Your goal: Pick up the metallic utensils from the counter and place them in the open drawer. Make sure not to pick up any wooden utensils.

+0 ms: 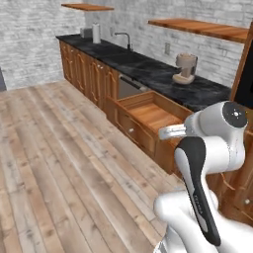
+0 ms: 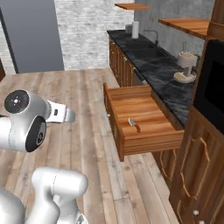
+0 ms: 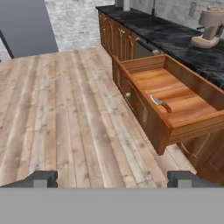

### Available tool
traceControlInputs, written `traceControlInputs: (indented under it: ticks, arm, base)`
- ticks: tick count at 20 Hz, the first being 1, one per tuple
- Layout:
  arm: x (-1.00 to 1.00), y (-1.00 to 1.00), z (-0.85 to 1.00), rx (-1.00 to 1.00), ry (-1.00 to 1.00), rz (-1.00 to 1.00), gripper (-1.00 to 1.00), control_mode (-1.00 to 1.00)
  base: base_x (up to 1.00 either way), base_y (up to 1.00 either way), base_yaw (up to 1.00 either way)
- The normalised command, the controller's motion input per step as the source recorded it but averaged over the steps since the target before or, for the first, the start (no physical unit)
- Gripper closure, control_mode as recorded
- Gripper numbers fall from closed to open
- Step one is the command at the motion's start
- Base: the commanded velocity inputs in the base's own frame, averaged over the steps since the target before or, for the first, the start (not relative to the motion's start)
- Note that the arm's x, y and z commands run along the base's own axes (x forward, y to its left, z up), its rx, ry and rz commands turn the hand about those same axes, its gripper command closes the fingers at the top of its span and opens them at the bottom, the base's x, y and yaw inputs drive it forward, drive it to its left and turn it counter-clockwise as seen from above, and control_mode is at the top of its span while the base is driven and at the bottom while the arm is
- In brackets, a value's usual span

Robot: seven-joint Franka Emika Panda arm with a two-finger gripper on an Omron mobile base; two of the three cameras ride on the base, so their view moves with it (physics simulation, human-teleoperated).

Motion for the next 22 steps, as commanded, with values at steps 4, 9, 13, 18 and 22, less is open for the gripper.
traceControlInputs:
  ticks: [4, 9, 13, 18, 22]
  arm:
    - [0.0, 0.0, 0.0, 0.0, 0.0, 0.0, -1.0, 1.0]
    - [0.0, 0.0, 0.0, 0.0, 0.0, 0.0, -1.0, 1.0]
    - [0.0, 0.0, 0.0, 0.0, 0.0, 0.0, -1.0, 1.0]
    - [0.0, 0.0, 0.0, 0.0, 0.0, 0.0, -1.0, 1.0]
    - [0.0, 0.0, 0.0, 0.0, 0.0, 0.0, -1.0, 1.0]
  base:
    - [-1.0, 1.0, 0.0]
    - [-0.91, 1.0, 0.02]
    - [-0.26, 1.0, 0.1]
    - [-0.06, 1.0, 0.03]
    - [0.0, 1.0, 0.01]
